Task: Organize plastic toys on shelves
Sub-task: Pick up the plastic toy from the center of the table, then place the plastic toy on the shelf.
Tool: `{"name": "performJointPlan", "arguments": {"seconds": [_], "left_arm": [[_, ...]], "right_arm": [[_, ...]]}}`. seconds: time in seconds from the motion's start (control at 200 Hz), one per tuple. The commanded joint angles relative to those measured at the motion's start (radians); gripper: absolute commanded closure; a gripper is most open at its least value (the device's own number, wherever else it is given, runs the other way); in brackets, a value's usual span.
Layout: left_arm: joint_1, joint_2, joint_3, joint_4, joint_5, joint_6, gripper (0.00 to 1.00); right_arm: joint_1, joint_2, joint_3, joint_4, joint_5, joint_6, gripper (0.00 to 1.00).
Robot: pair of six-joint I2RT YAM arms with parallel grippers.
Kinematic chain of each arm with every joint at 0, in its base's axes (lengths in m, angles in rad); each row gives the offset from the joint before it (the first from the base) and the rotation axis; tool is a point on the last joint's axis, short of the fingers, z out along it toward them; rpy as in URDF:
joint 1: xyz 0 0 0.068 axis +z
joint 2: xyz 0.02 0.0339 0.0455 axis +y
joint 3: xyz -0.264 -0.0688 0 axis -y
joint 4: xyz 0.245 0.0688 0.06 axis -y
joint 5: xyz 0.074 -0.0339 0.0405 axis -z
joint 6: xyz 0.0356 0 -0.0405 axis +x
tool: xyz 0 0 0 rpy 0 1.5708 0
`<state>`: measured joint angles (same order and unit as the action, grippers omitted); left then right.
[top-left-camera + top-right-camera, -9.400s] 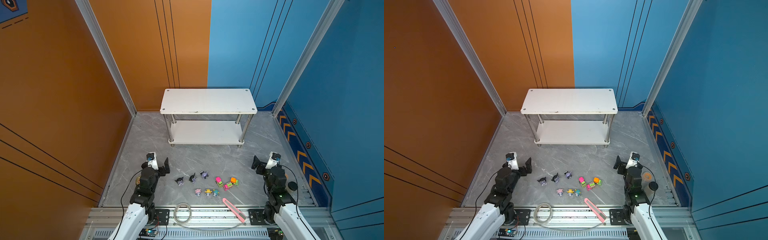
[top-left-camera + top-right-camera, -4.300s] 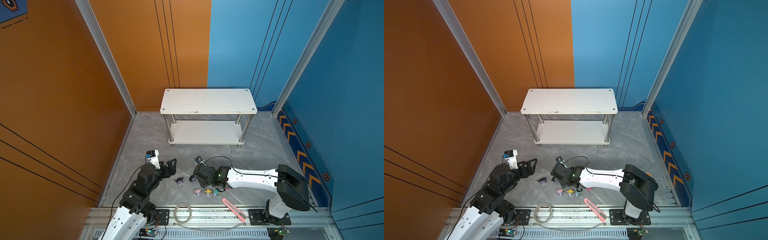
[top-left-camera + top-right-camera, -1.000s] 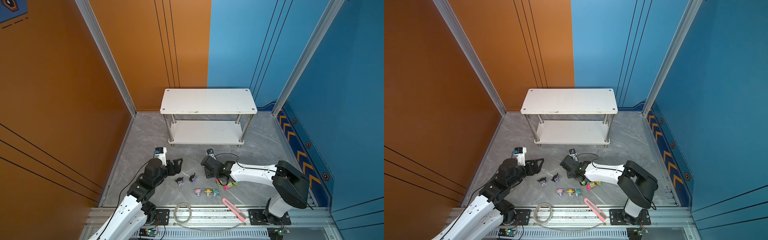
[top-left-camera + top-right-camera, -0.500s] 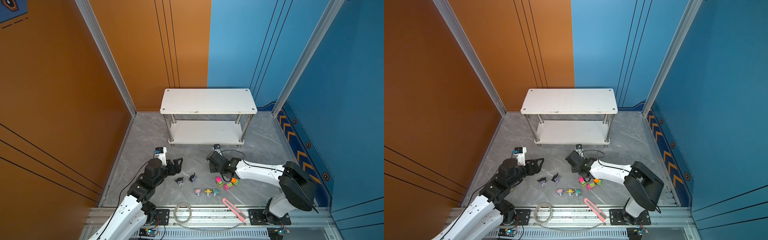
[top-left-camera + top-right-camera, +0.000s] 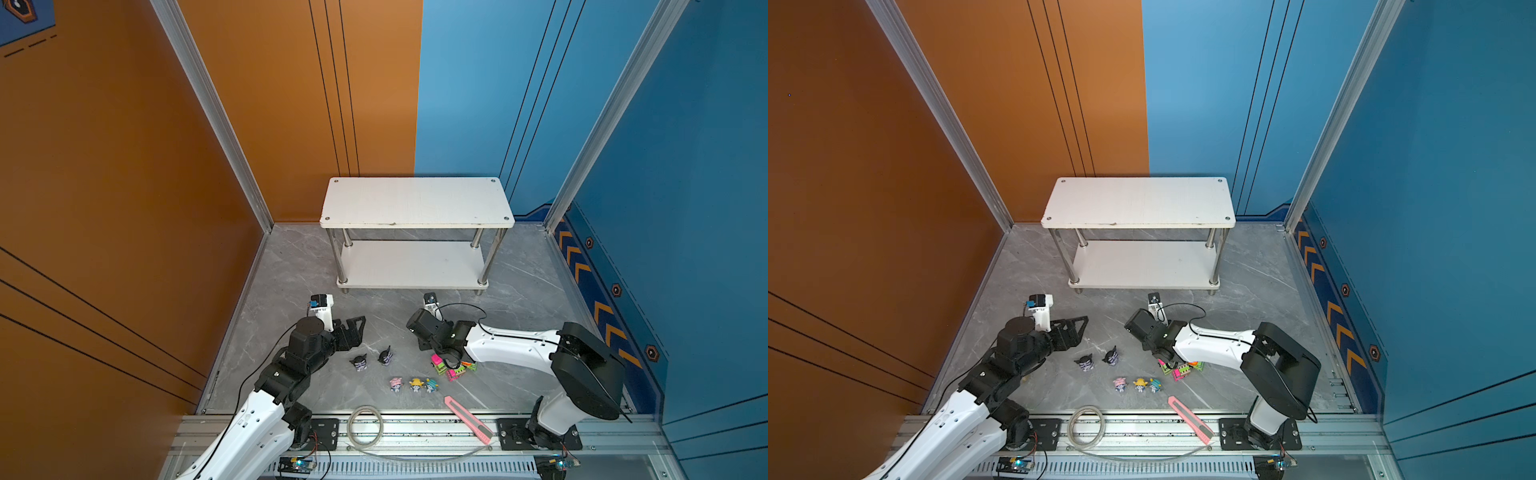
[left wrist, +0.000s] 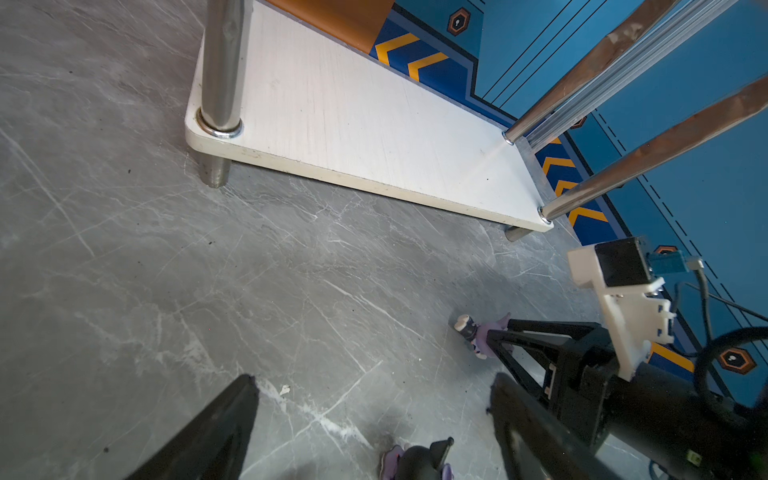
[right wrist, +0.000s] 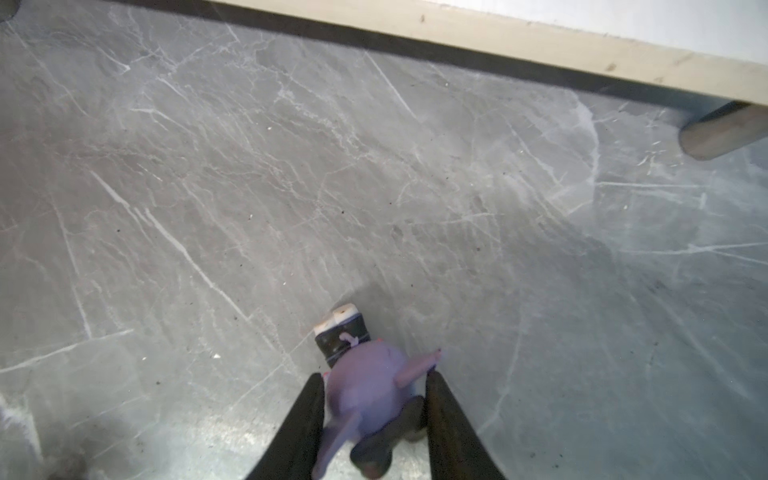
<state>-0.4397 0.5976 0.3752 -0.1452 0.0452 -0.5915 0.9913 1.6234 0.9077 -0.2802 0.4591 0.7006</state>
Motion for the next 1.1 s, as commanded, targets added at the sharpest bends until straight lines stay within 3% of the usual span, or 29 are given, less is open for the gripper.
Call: {"name": "performJointPlan", "arguments": {"seconds": [0.0, 0.651, 1.096], "left_arm": [[-0.007, 0.005, -0.004, 0.012, -0.016, 0.016, 0.11], [-0.007, 0.021, -0.006, 0.022, -0.014, 0.018, 0.11], [-0.007, 0.051, -0.007, 0.039, -0.018, 0.021, 0.11]], "right_arm": [[-0.006, -0.001, 0.024, -0.037, 0.080, 0.006, 0.63], [-0.136, -0.112, 0.069, -0.080, 0.087, -0.102, 0.64], [-0.308, -0.146, 0.133, -0.058, 0.057, -0.199, 0.64]]}}
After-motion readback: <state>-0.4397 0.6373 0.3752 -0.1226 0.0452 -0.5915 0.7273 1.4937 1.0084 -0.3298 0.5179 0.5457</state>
